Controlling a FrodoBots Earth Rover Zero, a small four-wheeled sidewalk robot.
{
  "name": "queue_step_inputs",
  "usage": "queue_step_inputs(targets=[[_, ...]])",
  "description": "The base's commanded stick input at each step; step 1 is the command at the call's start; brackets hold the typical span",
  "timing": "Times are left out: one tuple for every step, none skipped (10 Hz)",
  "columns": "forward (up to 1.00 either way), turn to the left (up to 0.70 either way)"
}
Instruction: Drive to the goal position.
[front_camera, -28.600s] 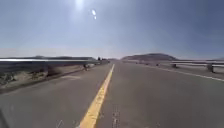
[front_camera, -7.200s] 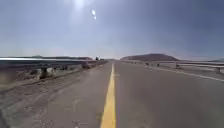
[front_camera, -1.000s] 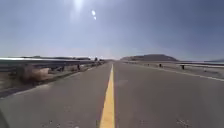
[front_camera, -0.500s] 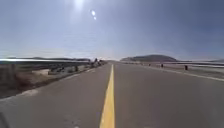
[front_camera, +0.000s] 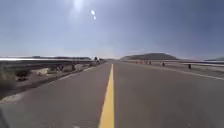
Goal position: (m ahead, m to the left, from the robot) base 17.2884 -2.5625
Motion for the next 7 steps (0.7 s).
queue_step_inputs(targets=[[0.85, 0.0], [0.85, 0.0], [0.85, 0.0], [0.85, 0.0], [0.85, 0.0], [0.85, 0.0], [0.85, 0.0]])
